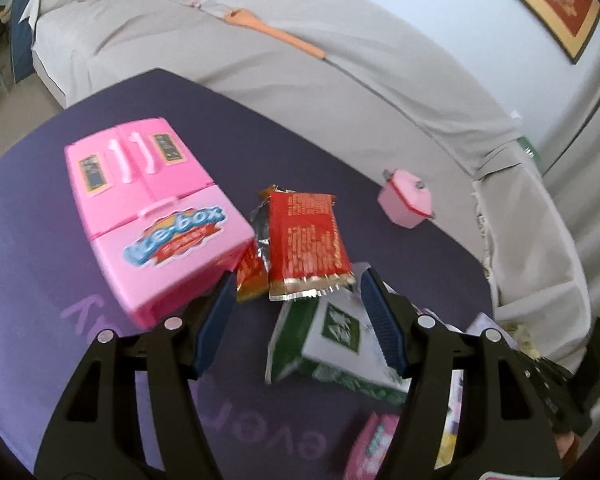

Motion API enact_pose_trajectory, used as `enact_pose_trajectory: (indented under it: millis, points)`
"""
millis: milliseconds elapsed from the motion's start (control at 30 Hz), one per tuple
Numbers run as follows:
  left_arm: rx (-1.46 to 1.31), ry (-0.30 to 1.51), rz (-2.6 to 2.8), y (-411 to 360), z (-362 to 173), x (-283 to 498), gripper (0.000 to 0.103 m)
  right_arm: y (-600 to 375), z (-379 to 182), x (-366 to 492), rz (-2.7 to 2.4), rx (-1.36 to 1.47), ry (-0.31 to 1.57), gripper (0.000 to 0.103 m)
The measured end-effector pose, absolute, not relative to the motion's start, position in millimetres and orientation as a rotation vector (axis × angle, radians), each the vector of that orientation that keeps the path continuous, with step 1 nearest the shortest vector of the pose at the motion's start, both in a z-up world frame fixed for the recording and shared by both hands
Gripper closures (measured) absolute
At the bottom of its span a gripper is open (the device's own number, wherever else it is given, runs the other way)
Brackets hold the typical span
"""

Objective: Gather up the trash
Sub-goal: 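Grasp the red snack wrapper with the left tool while the right tool grasps the clear plastic bag, then carry the red wrapper in the left tool while the right tool carries the clear bag to the bin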

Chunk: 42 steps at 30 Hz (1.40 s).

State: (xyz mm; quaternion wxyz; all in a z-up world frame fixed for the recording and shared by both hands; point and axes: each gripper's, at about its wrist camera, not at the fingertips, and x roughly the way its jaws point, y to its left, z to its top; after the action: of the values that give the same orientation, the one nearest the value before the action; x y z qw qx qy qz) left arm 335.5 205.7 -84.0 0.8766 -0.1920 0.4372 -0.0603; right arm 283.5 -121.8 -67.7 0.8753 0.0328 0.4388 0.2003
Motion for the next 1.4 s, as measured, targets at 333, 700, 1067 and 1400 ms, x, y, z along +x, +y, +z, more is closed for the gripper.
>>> enact_pose_trajectory:
  millis: [333,700,1067,1400]
  points:
    - [-0.423,0.966,-0.053,196,-96,365,0.070,-119,-71,275,0.416,0.054,0.916,0.099]
    - [-0.308,0.847,-0.125,191,-48,312,0.096,-123,-35,261,0.407,0.058,0.844,0.099]
    - [-0.254,0.752,-0.239,182,-6,246,0.091,-125,-5,222,0.406,0.040,0.785,0.099]
    - [-0.245,0.766,-0.143,214,-30,251,0.057,-127,-35,218,0.395,0.045,0.841,0.099]
